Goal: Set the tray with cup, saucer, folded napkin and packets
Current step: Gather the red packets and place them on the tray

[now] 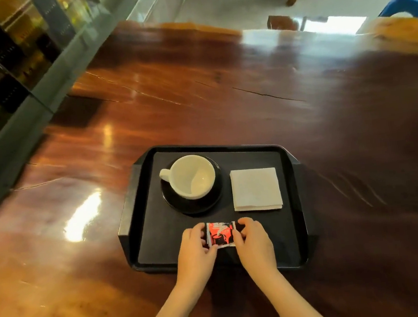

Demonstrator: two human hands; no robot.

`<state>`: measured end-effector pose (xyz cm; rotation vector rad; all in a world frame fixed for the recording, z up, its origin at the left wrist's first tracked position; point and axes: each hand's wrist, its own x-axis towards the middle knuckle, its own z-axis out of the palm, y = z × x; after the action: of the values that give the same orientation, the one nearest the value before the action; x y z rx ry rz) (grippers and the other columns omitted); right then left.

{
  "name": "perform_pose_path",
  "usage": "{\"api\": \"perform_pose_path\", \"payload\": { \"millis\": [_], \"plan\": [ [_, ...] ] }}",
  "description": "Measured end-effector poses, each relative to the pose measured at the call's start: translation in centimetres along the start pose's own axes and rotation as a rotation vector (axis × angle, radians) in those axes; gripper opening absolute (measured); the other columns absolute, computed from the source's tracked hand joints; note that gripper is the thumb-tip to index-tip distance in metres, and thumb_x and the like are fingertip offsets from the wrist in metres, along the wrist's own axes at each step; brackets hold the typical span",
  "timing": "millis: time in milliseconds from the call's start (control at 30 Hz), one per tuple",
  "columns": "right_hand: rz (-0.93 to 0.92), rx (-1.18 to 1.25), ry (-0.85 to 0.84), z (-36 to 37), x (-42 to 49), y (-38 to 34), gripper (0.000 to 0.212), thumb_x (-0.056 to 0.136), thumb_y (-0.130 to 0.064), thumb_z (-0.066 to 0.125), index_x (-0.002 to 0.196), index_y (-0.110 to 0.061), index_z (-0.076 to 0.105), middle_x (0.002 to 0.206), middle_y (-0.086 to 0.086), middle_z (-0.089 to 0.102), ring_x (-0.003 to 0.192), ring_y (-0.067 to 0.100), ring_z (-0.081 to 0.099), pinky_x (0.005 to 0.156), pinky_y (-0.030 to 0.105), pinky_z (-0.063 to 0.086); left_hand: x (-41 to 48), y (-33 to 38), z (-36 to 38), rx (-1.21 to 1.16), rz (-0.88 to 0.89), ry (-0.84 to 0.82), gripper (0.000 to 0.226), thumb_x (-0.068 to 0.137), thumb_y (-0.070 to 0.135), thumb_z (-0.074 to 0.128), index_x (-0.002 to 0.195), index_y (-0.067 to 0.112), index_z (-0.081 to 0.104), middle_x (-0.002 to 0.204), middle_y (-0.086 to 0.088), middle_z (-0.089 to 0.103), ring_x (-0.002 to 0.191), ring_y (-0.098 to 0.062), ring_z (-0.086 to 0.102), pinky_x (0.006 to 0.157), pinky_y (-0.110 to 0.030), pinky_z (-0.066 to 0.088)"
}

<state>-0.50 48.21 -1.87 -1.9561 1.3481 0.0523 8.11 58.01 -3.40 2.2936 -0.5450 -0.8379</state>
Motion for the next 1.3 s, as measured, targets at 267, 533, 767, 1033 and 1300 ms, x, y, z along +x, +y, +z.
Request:
{"api": "perform_pose_path", "payload": {
  "millis": [267, 533, 767, 1033, 1300],
  "plan": [
    [-0.026, 0.082, -0.154, 0.1, -0.3, 0.0, 0.063, 0.086, -0.019, 0.062, 0.141, -0.023, 0.030, 0.132, -0.001, 0.043, 0.110, 0.011, 0.056, 0.086, 0.022, 0.050, 0.4, -0.5, -0.5, 0.080, 0.107, -0.083, 0.080, 0.079, 0.016, 0.071, 0.144, 0.023, 0.025, 0.129, 0.002, 0.040, 0.103, -0.011, 0.054, 0.083, -0.017, 0.050],
    [-0.059, 0.000, -0.119, 0.8, -0.3, 0.2, 0.059, 0.085, -0.014, 0.063, 0.137, -0.022, 0.036, 0.129, -0.001, 0.046, 0.114, 0.010, 0.052, 0.092, 0.022, 0.048, 0.9, -0.2, -0.6, 0.165, 0.171, -0.055, 0.061, 0.084, 0.016, 0.065, 0.138, 0.018, 0.038, 0.128, 0.000, 0.047, 0.112, -0.011, 0.051, 0.090, -0.020, 0.044],
    [-0.104, -0.098, -0.101, 0.7, -0.6, 0.7, 0.052, 0.084, -0.019, 0.065, 0.130, -0.023, 0.040, 0.124, -0.002, 0.048, 0.109, 0.009, 0.051, 0.084, 0.019, 0.047, 0.6, -0.4, -0.6, 0.199, 0.180, -0.116, 0.066, 0.082, 0.020, 0.067, 0.139, 0.020, 0.034, 0.131, 0.000, 0.043, 0.114, -0.012, 0.050, 0.091, -0.024, 0.049],
    [-0.217, -0.237, -0.133, 0.1, -1.2, 0.7, 0.065, 0.087, -0.022, 0.062, 0.142, -0.023, 0.027, 0.139, 0.001, 0.031, 0.120, 0.013, 0.046, 0.096, 0.025, 0.047, 0.5, 0.0, -0.8, 0.279, 0.227, -0.151, 0.067, 0.081, 0.018, 0.068, 0.139, 0.018, 0.034, 0.131, -0.001, 0.035, 0.118, -0.014, 0.046, 0.097, -0.025, 0.047],
    [-0.227, -0.200, -0.134, 0.2, -1.0, 0.8, 0.060, 0.087, -0.022, 0.062, 0.138, -0.021, 0.032, 0.136, 0.000, 0.035, 0.117, 0.013, 0.048, 0.092, 0.022, 0.046, 0.9, 0.2, -1.1, 0.316, 0.245, -0.175, 0.065, 0.083, 0.018, 0.066, 0.139, 0.017, 0.034, 0.131, -0.002, 0.038, 0.113, -0.014, 0.051, 0.093, -0.024, 0.048]
  ]
}}
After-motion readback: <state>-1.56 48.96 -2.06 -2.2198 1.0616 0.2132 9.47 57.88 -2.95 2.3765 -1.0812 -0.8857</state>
